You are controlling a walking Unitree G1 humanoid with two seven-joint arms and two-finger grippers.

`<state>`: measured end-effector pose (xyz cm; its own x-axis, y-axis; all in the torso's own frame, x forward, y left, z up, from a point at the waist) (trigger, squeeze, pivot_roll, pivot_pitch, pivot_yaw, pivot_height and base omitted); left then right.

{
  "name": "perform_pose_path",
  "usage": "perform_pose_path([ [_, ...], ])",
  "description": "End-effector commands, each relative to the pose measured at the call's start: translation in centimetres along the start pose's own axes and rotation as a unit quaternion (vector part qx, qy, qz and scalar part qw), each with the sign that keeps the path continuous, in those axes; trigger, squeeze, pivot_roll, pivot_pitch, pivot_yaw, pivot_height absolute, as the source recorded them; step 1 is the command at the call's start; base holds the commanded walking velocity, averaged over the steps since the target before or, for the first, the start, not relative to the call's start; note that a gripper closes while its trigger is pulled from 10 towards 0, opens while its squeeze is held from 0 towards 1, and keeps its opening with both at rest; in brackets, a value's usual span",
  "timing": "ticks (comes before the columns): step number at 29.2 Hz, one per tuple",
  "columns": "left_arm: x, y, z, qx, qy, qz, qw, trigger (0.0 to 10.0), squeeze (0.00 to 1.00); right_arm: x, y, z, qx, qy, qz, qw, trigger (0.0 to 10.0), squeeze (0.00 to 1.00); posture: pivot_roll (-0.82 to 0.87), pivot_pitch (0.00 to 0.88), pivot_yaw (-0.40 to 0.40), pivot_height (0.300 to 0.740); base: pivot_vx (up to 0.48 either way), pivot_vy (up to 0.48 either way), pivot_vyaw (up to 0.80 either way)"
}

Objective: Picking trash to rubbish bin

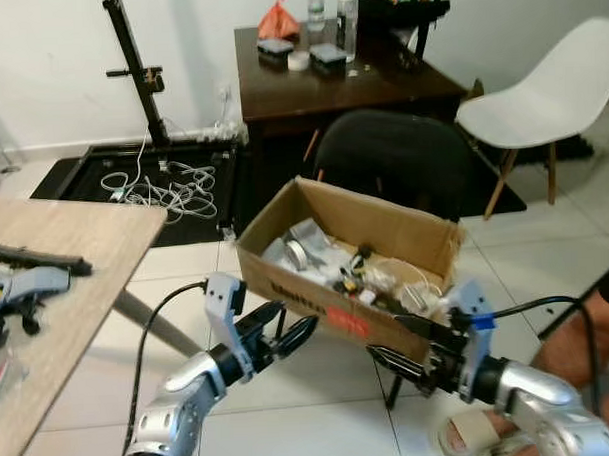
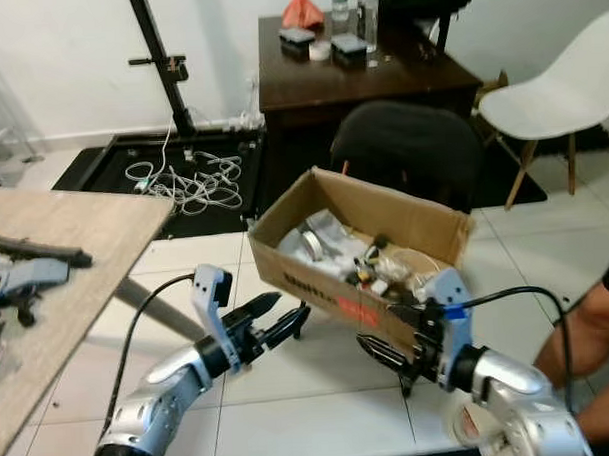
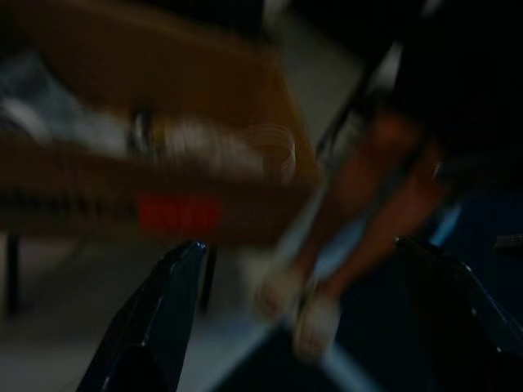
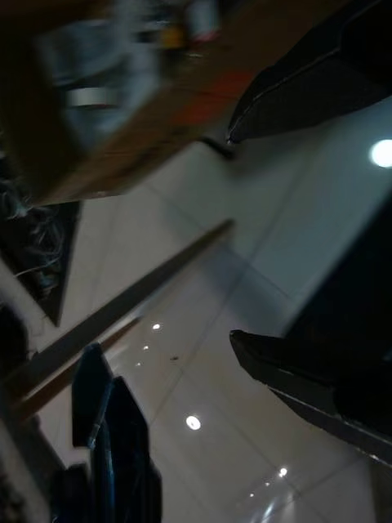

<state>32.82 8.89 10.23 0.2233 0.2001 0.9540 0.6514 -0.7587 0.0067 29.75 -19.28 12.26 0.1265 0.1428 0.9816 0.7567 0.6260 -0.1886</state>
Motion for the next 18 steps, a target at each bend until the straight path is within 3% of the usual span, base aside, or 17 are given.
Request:
perform_pose_path([
  [1, -1.7, -0.9, 1.0, 0.026, 0.033, 0.045, 0.998, 10.0, 0.00, -1.7, 0.3, -0.1, -0.022, 0.010, 0.017, 1.000, 10.0, 0.00, -0.20, 0.163, 0.081, 0.740, 0.000, 0.000, 0.00],
  [2, -4.2, -2.2, 2.1, 0.061, 0.052, 0.101, 0.992, 10.0, 0.00, -3.9, 0.6, -0.4, -0.050, 0.027, 0.044, 0.997, 10.0, 0.00, -0.20, 0.163, 0.081, 0.740, 0.000, 0.000, 0.00],
  [3, -4.2, -2.2, 2.1, 0.061, 0.052, 0.101, 0.992, 10.0, 0.00, -3.9, 0.6, -0.4, -0.050, 0.027, 0.044, 0.997, 10.0, 0.00, -0.20, 0.163, 0.081, 0.740, 0.000, 0.000, 0.00],
  [5, -6.2, -3.7, 3.1, 0.094, 0.058, 0.147, 0.983, 10.0, 0.00, -6.3, 0.5, -0.7, -0.082, 0.044, 0.077, 0.993, 10.0, 0.00, -0.19, 0.162, 0.081, 0.740, 0.000, 0.000, 0.00],
  [6, -6.2, -3.7, 3.1, 0.094, 0.058, 0.147, 0.983, 10.0, 0.00, -6.3, 0.5, -0.7, -0.082, 0.044, 0.077, 0.993, 10.0, 0.00, -0.19, 0.162, 0.081, 0.740, 0.000, 0.000, 0.00],
  [8, -8.3, -5.4, 3.9, 0.127, 0.067, 0.196, 0.970, 10.0, 0.00, -8.7, 0.0, -1.3, -0.128, 0.067, 0.110, 0.983, 10.0, 0.00, -0.19, 0.163, 0.082, 0.740, 0.000, 0.000, 0.00],
  [9, -8.3, -5.4, 3.9, 0.127, 0.067, 0.196, 0.970, 10.0, 0.00, -8.7, 0.0, -1.3, -0.128, 0.067, 0.110, 0.983, 10.0, 0.00, -0.19, 0.163, 0.082, 0.740, 0.000, 0.000, 0.00],
  [11, -10.8, -7.7, 4.4, 0.159, 0.076, 0.256, 0.950, 10.0, 0.00, -11.7, -1.2, -1.9, -0.186, 0.101, 0.151, 0.966, 10.0, 0.00, -0.19, 0.161, 0.081, 0.740, 0.000, 0.000, 0.00],
  [12, -10.8, -7.7, 4.4, 0.159, 0.076, 0.256, 0.950, 10.0, 0.00, -11.7, -1.2, -1.9, -0.186, 0.101, 0.151, 0.966, 10.0, 0.00, -0.19, 0.161, 0.081, 0.740, 0.000, 0.000, 0.00],
  [14, -12.9, -9.9, 4.8, 0.195, 0.078, 0.304, 0.929, 10.0, 0.00, -14.3, -2.7, -1.9, -0.233, 0.128, 0.192, 0.945, 10.0, 0.00, -0.19, 0.161, 0.081, 0.740, 0.000, 0.000, 0.00],
  [15, -12.9, -9.9, 4.8, 0.195, 0.078, 0.304, 0.929, 10.0, 0.00, -14.3, -2.7, -1.9, -0.233, 0.128, 0.192, 0.945, 10.0, 0.00, -0.19, 0.161, 0.081, 0.740, 0.000, 0.000, 0.00],
  [16, -13.9, -11.1, 4.9, 0.214, 0.080, 0.328, 0.917, 10.0, 0.00, -15.6, -3.5, -1.7, -0.251, 0.138, 0.214, 0.934, 10.0, 0.00, -0.19, 0.161, 0.081, 0.740, 0.000, 0.000, 0.00],
  [18, -15.5, -13.4, 4.9, 0.259, 0.045, 0.348, 0.900, 10.0, 0.00, -18.2, -5.4, -0.8, -0.280, 0.153, 0.263, 0.911, 10.0, 0.00, -0.18, 0.160, 0.078, 0.740, 0.000, 0.000, 0.00],
])
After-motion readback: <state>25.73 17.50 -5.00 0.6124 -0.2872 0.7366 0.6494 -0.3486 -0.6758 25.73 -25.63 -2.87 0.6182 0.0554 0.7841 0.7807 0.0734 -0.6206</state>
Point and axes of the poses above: a point about 5 cm out from each wrist's last joint towards the gripper, its own y axis pointing out of the wrist towards the gripper, its own x axis along the axis of the wrist's last joint, z = x × y, the point moved 2 cm from there along y, pointing out of the wrist towards the gripper, and after that the axes turned 3 degrees about -y, right-handed, at the moved point
